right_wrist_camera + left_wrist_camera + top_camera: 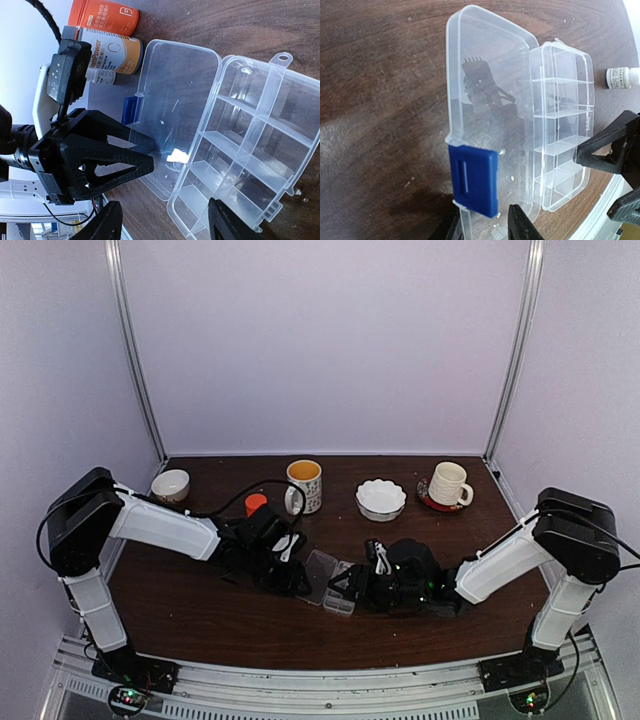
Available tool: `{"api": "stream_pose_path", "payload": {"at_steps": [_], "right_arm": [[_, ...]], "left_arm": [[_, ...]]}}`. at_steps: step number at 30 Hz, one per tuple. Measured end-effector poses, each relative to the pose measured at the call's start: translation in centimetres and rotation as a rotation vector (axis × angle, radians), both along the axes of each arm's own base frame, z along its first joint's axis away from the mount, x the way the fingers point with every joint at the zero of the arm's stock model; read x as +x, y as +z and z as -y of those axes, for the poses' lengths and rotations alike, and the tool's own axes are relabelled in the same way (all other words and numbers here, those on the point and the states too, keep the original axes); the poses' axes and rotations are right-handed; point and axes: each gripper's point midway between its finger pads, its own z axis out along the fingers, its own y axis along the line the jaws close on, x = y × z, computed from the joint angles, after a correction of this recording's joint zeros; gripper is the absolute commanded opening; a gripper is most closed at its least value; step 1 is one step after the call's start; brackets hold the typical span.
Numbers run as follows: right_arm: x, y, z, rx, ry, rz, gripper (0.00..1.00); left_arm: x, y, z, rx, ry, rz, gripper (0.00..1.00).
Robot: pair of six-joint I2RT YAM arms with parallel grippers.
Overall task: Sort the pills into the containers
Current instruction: Open the pill container at the center of the board.
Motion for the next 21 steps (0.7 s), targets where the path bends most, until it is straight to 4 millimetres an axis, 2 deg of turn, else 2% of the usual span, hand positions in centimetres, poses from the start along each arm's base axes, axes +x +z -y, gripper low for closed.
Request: {"api": "stream_pose_path", "payload": {"at_steps": [6,12,17,21], "right_arm": [[0.0,0.1,0.1,-0.017,0.009,-0.001,0.61],[0.2,0.9,1.4,-0.075,0.007,0.019,0.58],[1.5,3.1,2.5,-0.119,-0.019,0.079,0.46],[2.6,3.4,3.2,-0.201,-0.034,0.103,0.33]], "left_arm": [[0.0,0.0,0.0,0.000,0.000,0.001,0.32],[0.1,0.0,-0.1,0.005,0.004,0.005,0.32],[-0.2,0.1,-0.6,0.013,0.009,0.009,0.36],[-0.3,0.8,-0.6,0.006,0.012,0.026,0.37]]}}
